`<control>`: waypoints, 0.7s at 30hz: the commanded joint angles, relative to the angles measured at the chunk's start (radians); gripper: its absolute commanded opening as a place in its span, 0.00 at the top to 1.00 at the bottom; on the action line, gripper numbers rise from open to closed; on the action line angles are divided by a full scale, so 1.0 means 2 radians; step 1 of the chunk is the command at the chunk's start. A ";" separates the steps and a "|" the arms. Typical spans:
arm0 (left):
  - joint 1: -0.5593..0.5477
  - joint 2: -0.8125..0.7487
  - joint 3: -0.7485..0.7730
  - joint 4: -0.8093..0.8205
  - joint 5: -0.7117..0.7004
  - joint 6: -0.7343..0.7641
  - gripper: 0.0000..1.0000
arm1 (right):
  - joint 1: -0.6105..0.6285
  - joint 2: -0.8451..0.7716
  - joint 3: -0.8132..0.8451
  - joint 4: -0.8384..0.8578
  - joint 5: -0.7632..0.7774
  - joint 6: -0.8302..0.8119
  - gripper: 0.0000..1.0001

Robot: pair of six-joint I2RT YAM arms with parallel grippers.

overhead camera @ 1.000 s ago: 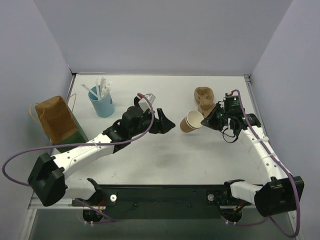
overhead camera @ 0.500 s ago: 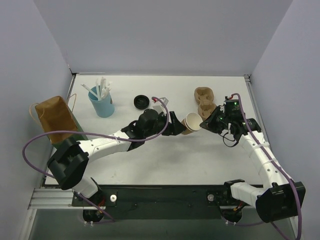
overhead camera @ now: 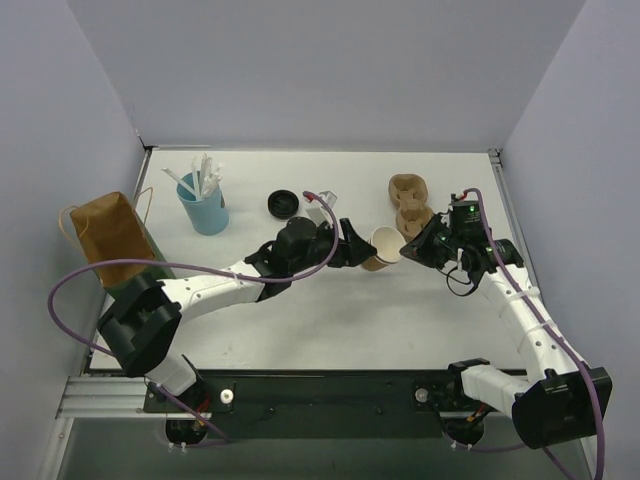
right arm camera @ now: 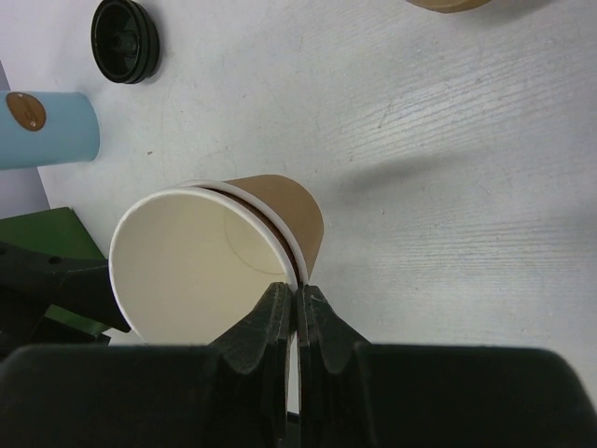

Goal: Pack the takeout coffee

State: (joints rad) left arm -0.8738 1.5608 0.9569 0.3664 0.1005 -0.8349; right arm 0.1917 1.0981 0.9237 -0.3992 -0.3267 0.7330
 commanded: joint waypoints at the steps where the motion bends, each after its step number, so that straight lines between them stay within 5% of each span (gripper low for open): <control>1: 0.000 0.012 -0.001 0.034 -0.007 -0.004 0.26 | 0.003 -0.018 -0.002 0.012 -0.007 0.008 1.00; 21: 0.000 -0.016 -0.034 0.083 0.005 -0.011 0.27 | 0.002 -0.006 -0.002 0.012 0.002 0.006 1.00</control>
State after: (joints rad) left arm -0.8738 1.5669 0.8921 0.4686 0.1085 -0.8574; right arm 0.1913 1.0927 0.9230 -0.3992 -0.3199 0.7330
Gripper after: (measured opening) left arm 0.736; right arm 0.046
